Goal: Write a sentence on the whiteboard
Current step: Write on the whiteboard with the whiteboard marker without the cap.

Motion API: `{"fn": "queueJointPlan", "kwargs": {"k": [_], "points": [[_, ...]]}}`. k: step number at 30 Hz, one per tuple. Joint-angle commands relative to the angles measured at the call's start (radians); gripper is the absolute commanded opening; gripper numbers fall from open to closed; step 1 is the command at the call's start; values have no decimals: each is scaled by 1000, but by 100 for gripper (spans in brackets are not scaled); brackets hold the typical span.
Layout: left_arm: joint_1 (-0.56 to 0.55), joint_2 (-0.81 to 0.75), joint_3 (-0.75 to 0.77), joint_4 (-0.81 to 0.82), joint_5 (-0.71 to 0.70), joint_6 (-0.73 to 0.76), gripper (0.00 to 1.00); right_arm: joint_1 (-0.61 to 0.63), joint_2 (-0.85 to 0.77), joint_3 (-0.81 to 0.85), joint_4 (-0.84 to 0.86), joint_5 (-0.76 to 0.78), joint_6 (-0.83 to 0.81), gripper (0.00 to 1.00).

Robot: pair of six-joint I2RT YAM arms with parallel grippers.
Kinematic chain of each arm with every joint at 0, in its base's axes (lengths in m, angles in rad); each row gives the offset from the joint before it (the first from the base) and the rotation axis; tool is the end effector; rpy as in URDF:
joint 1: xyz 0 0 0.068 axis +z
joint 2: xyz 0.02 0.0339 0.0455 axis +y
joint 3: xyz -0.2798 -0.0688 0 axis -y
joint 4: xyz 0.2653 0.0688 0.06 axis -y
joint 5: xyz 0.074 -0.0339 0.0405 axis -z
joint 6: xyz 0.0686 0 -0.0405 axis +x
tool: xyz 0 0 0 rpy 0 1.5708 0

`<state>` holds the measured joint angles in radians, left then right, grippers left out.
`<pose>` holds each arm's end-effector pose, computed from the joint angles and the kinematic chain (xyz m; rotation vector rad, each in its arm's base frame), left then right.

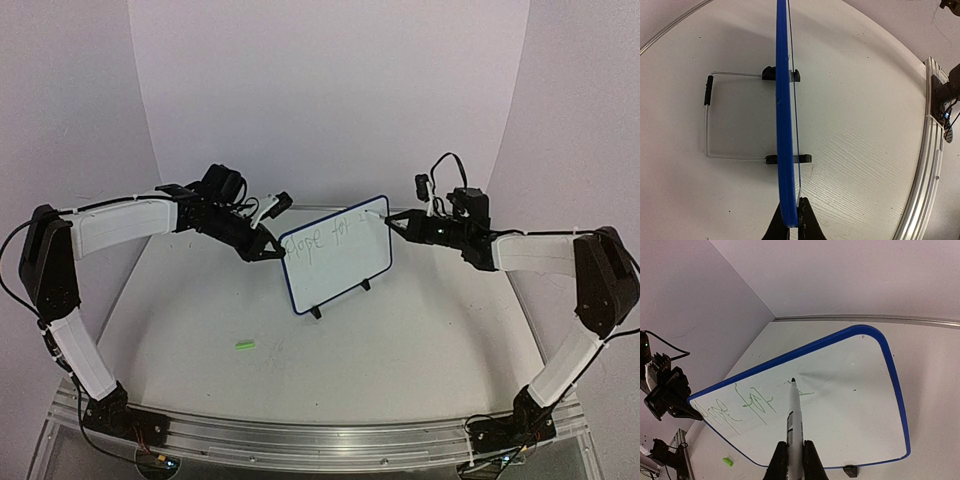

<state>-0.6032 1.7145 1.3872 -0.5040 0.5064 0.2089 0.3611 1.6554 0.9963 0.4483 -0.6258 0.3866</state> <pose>0.3277 -0.2662 0.2629 1.1688 2.1092 -0.7910 0.3758 0.1849 0.2501 -0.4513 1.8192 1.0817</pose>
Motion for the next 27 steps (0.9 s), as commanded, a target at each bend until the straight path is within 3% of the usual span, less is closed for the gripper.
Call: {"fn": "queueJointPlan", "kwargs": {"k": [1,27], "points": [[-4,36,4,-55,-37,28,0,2,27,53,41,-6,5,0],[-5,36,6,-56,-36,28,0,7,61,-46,59,-7,23,0]]}}
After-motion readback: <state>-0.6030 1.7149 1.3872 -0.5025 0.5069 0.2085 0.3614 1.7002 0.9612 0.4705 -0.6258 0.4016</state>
